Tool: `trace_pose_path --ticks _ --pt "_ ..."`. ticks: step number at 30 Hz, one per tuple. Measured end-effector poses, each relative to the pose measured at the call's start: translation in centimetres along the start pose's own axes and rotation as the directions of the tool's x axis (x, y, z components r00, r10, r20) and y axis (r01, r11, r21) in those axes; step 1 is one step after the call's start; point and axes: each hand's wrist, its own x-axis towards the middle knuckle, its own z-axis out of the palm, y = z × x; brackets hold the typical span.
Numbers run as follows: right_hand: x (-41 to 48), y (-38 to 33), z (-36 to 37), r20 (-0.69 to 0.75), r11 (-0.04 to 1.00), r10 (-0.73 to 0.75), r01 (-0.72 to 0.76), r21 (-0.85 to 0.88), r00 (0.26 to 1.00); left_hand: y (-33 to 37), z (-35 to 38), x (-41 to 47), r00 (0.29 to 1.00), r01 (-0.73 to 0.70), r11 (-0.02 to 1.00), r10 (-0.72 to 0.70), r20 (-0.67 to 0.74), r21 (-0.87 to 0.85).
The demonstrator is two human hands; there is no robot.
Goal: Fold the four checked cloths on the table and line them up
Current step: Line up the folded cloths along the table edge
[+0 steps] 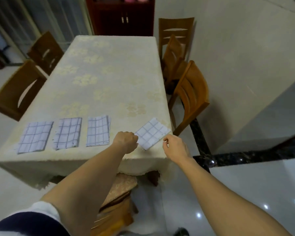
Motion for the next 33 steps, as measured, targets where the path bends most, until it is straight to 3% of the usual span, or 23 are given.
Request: trace_pose_path --ticks 5,12,21,28,31,33 --pt "3.3 2.9 -1.4 0.188 0.990 -0.093 0.111 -0.089 0.978 2.3 0.2 0.7 0.988 0.155 0.982 -0.151 0.045 -0.105" --pt "7.9 2.0 0.2 0.285 0.958 -0.208 0.254 -0.134 0.936 2.6 1.7 3.6 0.959 0.282 0.921 -0.282 0.038 -0.268" --pt "12.8 3.7 1.5 0.420 0.946 -0.180 0.274 -0.173 0.889 1.2 4.0 8.9 0.909 0.409 0.761 -0.388 0.151 -0.504" --pt "20.5 -0.1 3.2 0.483 0.858 -0.349 0.482 -0.180 0.803 0.0 5.4 10.7 0.874 0.465 0.620 -0.435 0.215 -0.632" --pt "23.8 -2.2 4.8 0.556 0.764 -0.430 0.614 -0.196 0.712 -0.8 5.1 11.3 0.875 0.462 0.576 -0.421 0.239 -0.675" --pt "25.7 -3.2 5.6 0.616 0.705 -0.447 0.679 -0.204 0.648 -1.4 4.8 11.3 0.847 0.493 0.476 -0.455 0.276 -0.728"
